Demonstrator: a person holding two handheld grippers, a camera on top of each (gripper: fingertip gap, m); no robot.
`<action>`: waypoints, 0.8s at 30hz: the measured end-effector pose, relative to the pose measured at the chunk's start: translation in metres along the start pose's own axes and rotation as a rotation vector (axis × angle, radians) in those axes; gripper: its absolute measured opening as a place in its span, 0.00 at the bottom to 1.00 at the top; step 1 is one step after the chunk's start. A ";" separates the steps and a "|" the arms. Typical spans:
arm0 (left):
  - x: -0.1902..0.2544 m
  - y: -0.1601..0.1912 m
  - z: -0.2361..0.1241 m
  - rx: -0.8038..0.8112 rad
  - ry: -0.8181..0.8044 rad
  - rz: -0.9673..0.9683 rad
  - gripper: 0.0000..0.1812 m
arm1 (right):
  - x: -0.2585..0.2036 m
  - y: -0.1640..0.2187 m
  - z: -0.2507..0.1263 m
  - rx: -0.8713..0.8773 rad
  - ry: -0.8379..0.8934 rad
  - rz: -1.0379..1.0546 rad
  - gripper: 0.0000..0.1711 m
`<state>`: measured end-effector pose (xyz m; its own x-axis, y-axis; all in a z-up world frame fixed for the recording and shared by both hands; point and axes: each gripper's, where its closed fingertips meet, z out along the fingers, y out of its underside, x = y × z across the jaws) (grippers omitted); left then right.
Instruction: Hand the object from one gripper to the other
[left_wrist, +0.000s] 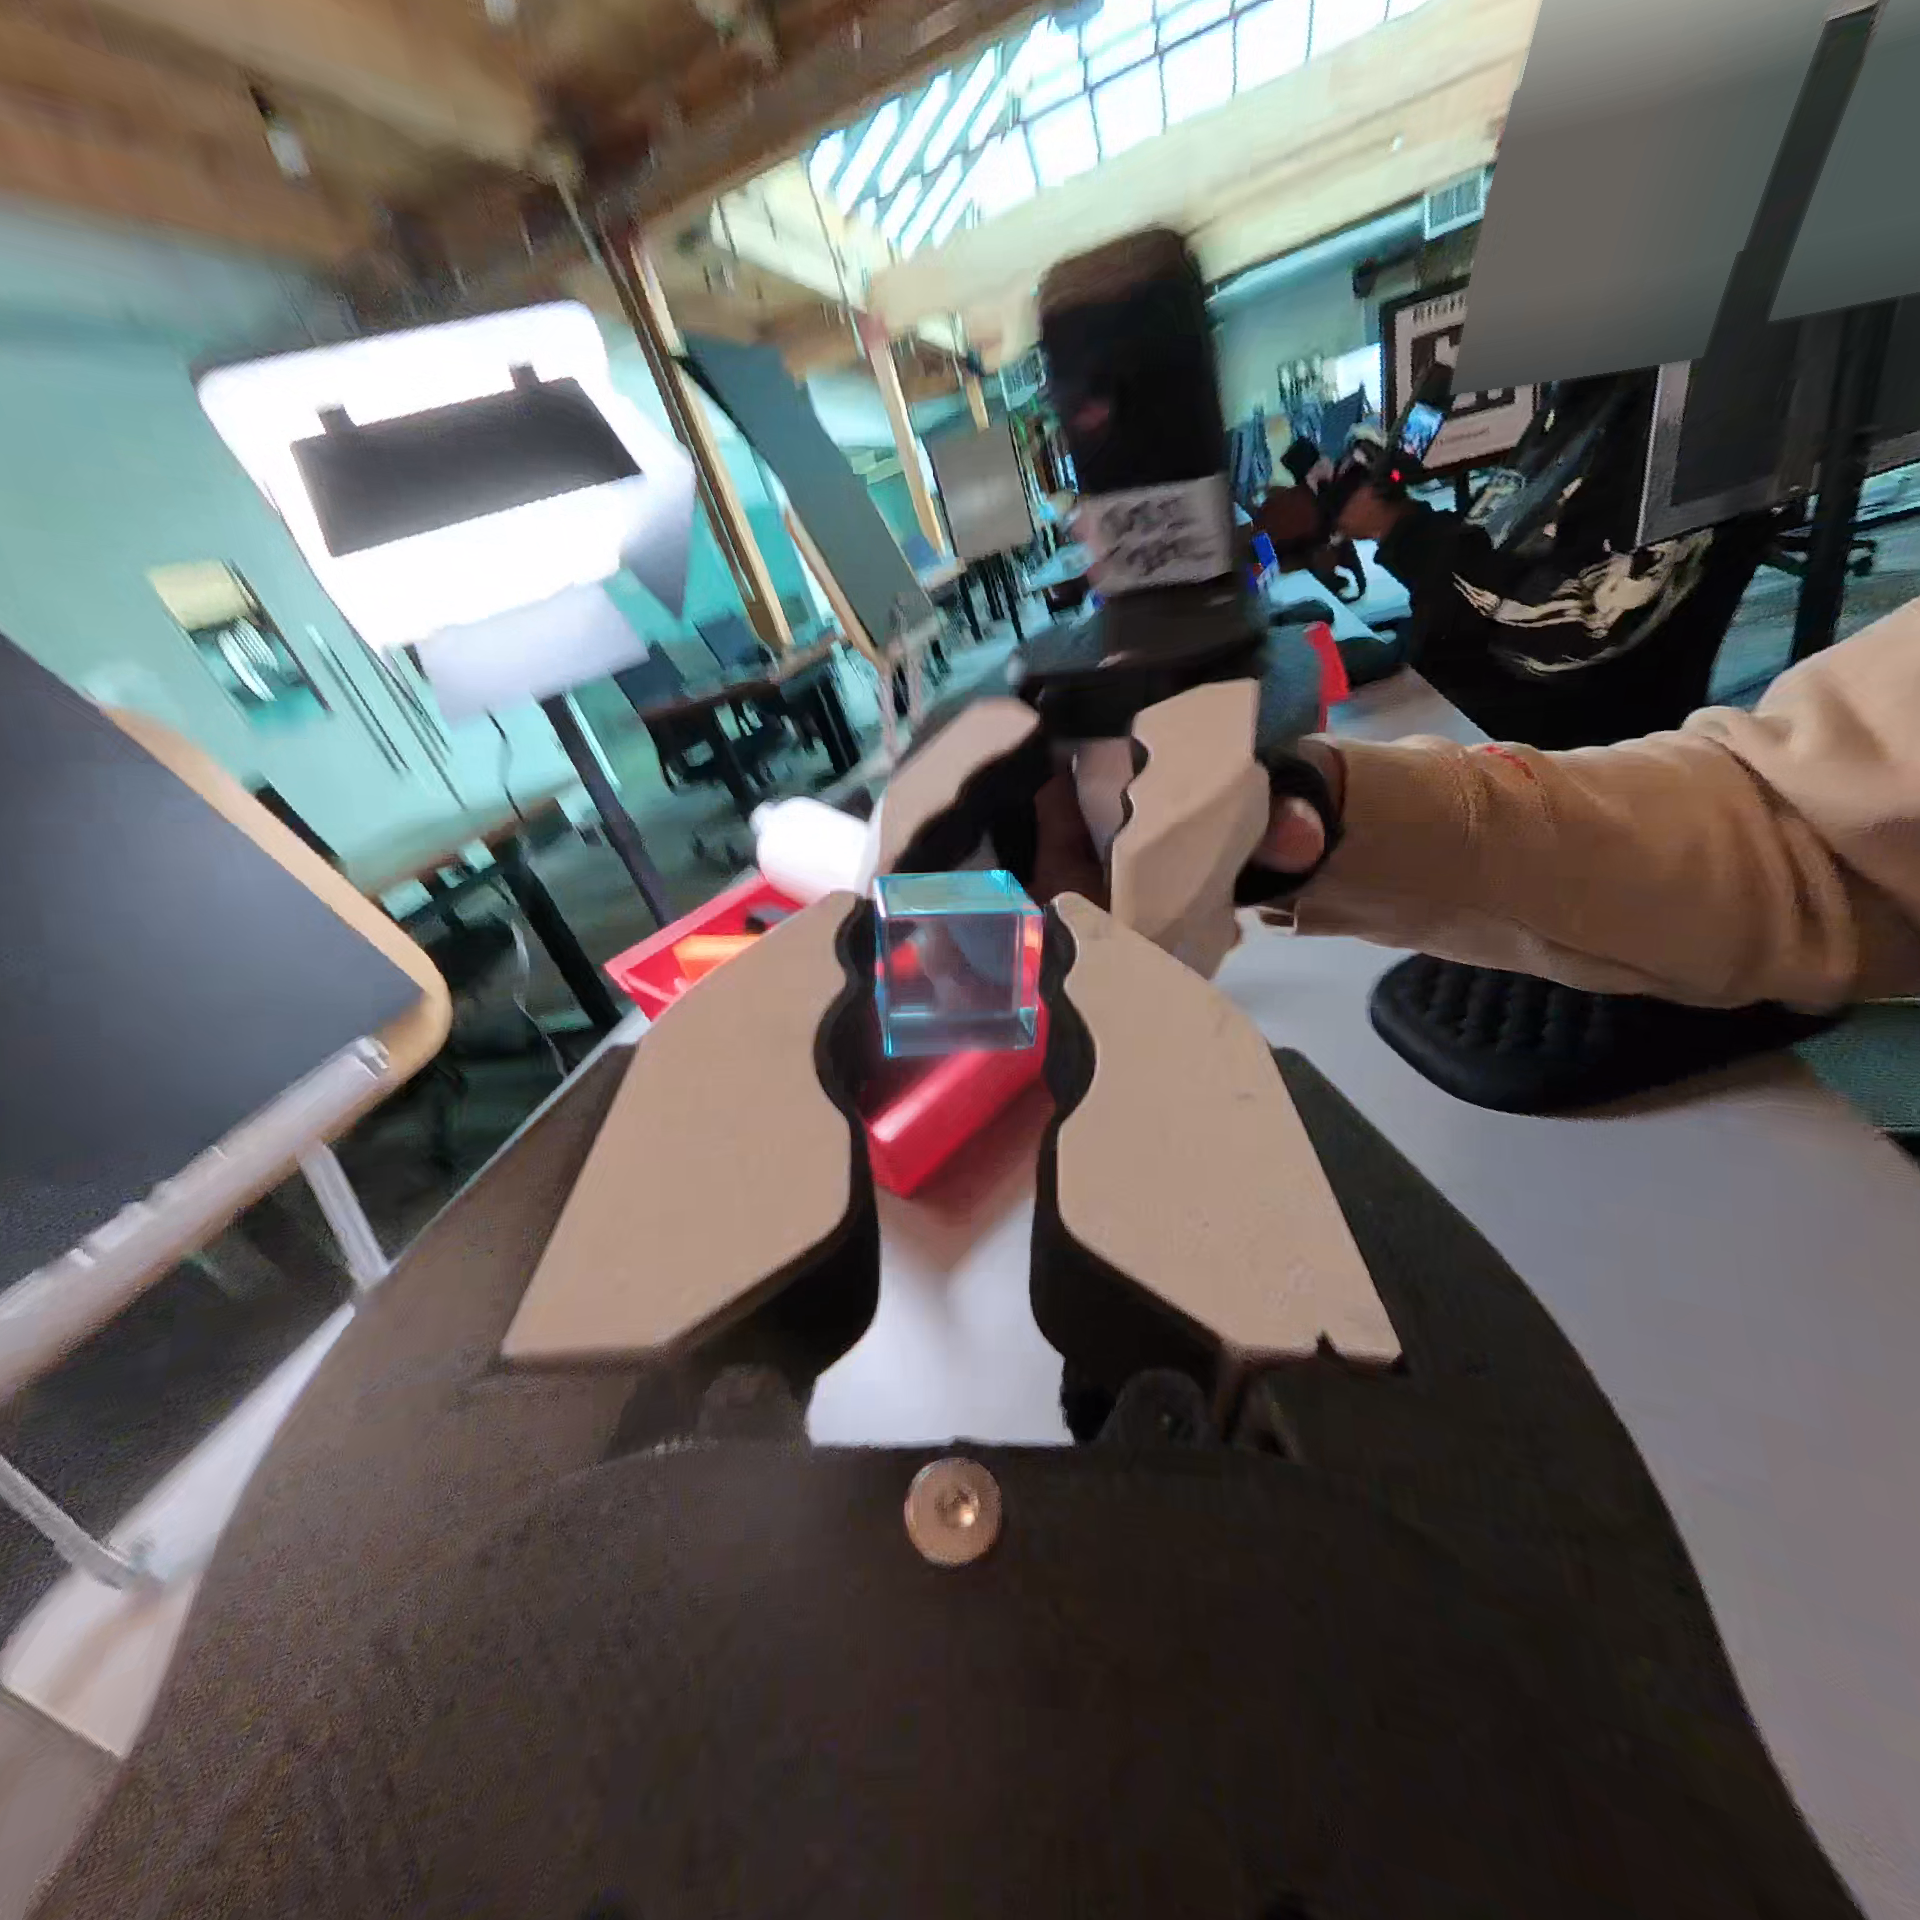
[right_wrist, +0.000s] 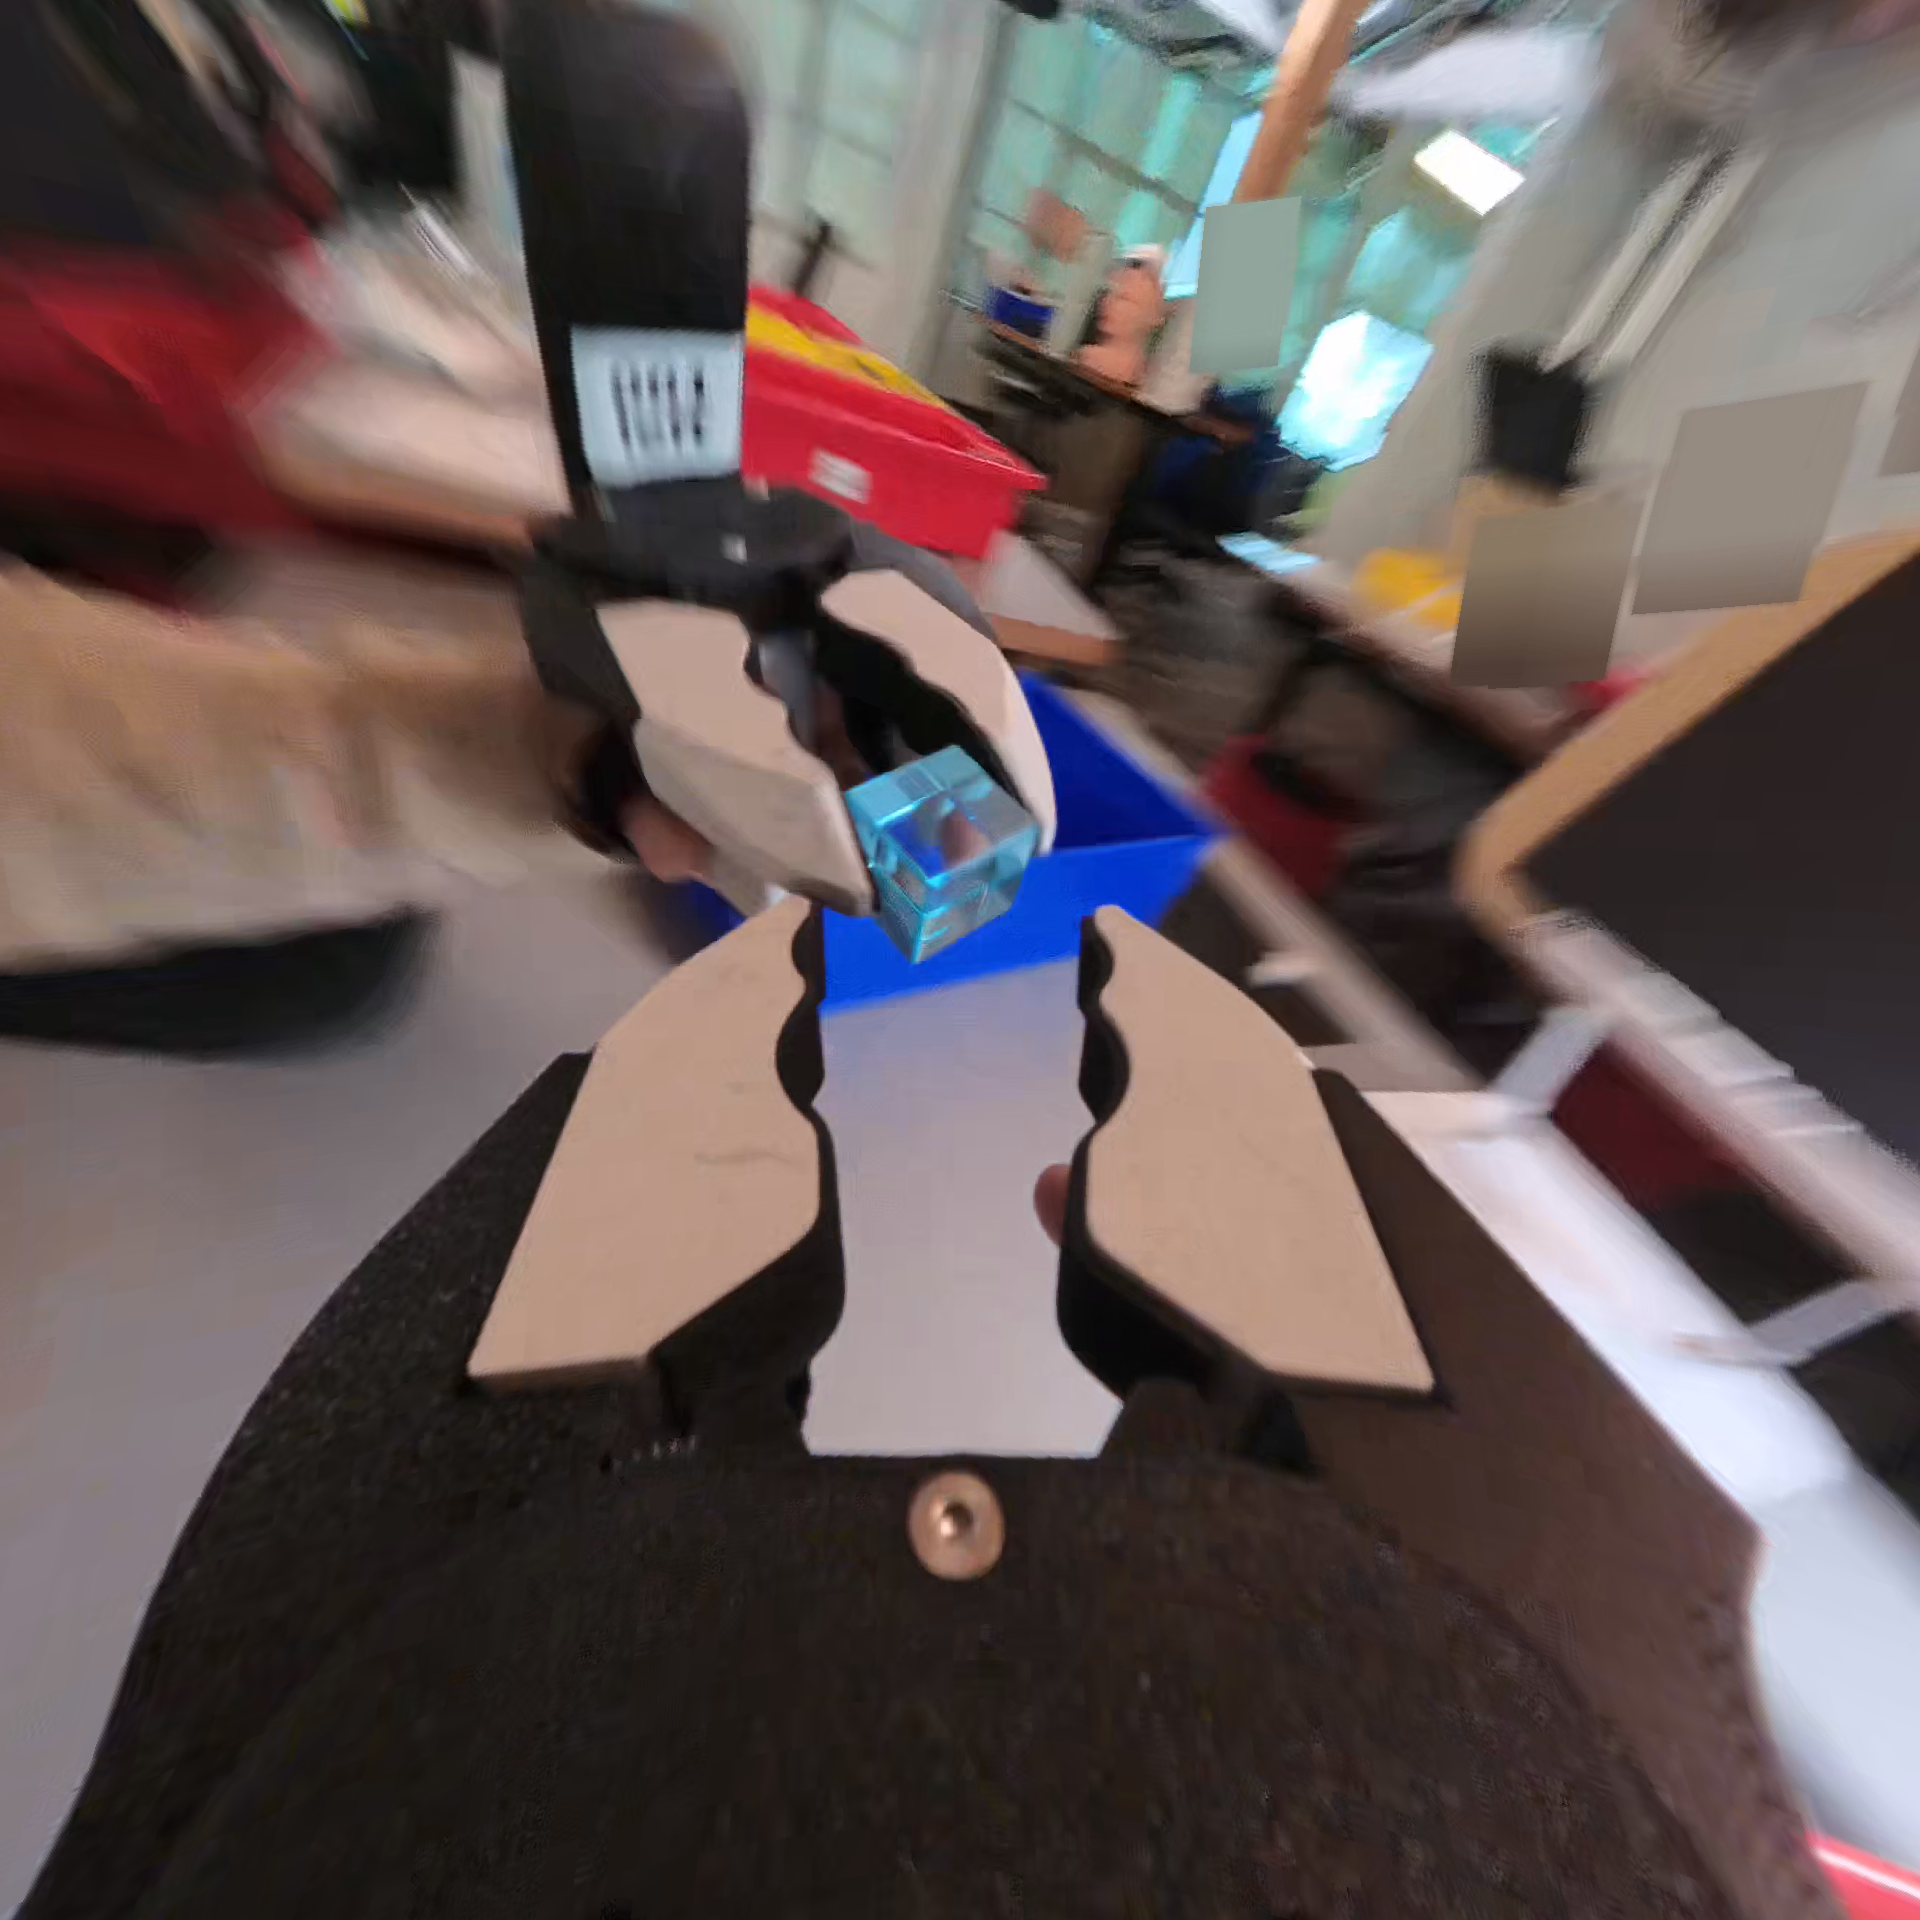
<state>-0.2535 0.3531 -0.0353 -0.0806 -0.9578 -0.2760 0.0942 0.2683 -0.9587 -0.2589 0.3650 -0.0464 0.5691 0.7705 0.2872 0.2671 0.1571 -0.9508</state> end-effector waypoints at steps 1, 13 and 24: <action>0.003 -0.005 -0.001 0.033 -0.007 0.057 0.17 | -0.006 -0.004 -0.003 0.033 -0.119 0.187 0.29; 0.022 -0.001 0.014 -0.065 -0.112 0.518 0.17 | -0.021 -0.012 -0.008 0.113 -0.428 0.604 0.16; 0.016 0.008 0.015 -0.158 -0.169 0.636 0.18 | -0.025 0.004 0.003 0.024 -0.363 0.516 0.15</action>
<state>-0.2393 0.3388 -0.0462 0.0998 -0.6082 -0.7875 -0.0756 0.7845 -0.6155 -0.2740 0.3480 -0.0572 0.3185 0.9108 -0.2627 0.0088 -0.2799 -0.9600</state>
